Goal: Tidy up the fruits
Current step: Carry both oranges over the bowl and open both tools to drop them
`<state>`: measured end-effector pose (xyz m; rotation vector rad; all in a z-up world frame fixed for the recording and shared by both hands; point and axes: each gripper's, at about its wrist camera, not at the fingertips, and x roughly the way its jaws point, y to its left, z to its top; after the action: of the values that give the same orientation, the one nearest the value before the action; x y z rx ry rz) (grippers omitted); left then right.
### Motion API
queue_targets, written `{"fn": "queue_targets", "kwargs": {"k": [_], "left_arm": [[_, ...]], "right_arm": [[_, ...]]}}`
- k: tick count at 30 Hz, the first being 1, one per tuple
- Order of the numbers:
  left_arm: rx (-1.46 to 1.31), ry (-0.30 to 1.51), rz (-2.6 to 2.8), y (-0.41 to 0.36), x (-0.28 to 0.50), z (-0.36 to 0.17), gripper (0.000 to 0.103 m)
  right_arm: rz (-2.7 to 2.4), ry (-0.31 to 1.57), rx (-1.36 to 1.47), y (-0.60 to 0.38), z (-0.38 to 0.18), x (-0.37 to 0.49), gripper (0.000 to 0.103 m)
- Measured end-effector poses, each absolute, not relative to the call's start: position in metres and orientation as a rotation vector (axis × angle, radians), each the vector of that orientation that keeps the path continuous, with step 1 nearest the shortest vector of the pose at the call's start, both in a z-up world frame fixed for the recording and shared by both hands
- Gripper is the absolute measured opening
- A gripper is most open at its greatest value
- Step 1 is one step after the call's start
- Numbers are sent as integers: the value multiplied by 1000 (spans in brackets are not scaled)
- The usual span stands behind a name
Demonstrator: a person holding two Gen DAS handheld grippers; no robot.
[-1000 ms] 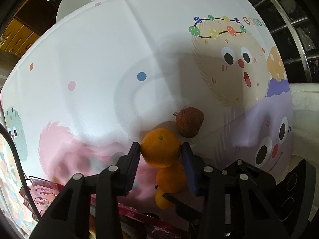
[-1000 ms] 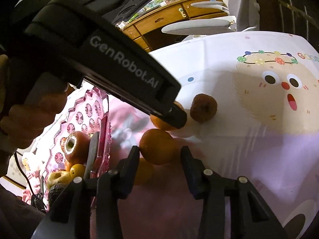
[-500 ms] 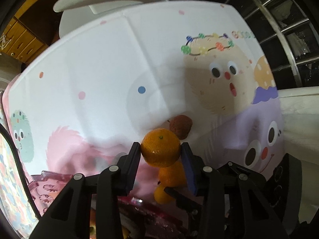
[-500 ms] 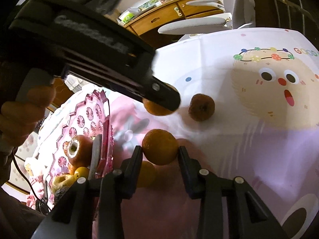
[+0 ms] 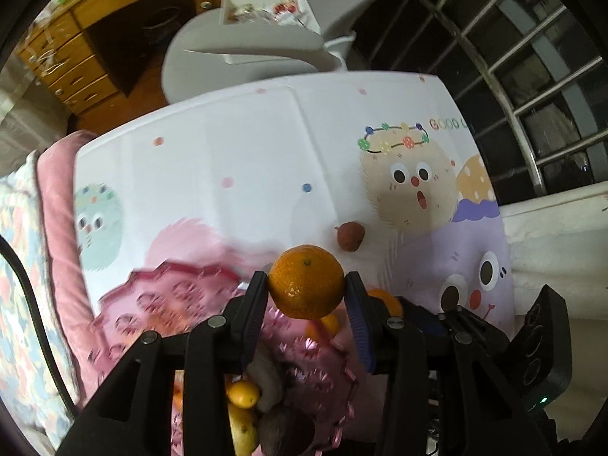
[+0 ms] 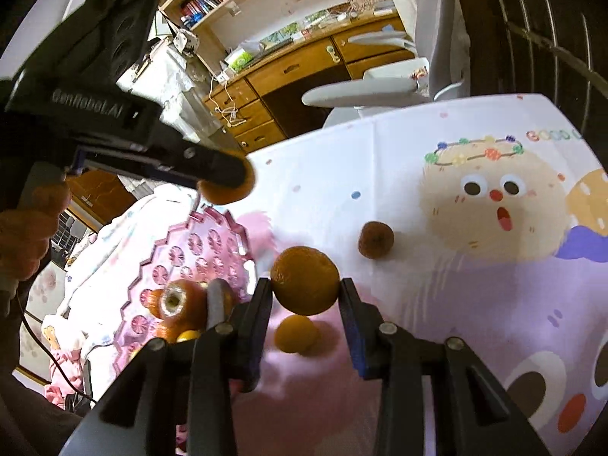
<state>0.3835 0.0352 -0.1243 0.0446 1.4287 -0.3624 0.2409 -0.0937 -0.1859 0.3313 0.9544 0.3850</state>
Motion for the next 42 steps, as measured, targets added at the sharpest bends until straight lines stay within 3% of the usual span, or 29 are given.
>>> {"fn": "queue_targets", "kwargs": {"k": [10,24,34,35,38,42], "left_arm": [[-11,1383,-273,104,325,-100,40],[-30,1418,-241,187,229,-119,40],[-112,1346,-290,220,205,-126,41],[-113,1338,-289,221,205,-125,41],[-138,1301,-304,224,202,-119,57],[-130,1268,-311,222,197,-109,63]], "right_arm": [[407,927,260,-65,-146,215,36],[360,1003,226,7,-140,164,36],[235,994,156,38,-134,160,38],[218,997,153,39,-134,160,39],[193,1002,155,39,-133,159,44],[183,992,176,34,-128,156,50]]}}
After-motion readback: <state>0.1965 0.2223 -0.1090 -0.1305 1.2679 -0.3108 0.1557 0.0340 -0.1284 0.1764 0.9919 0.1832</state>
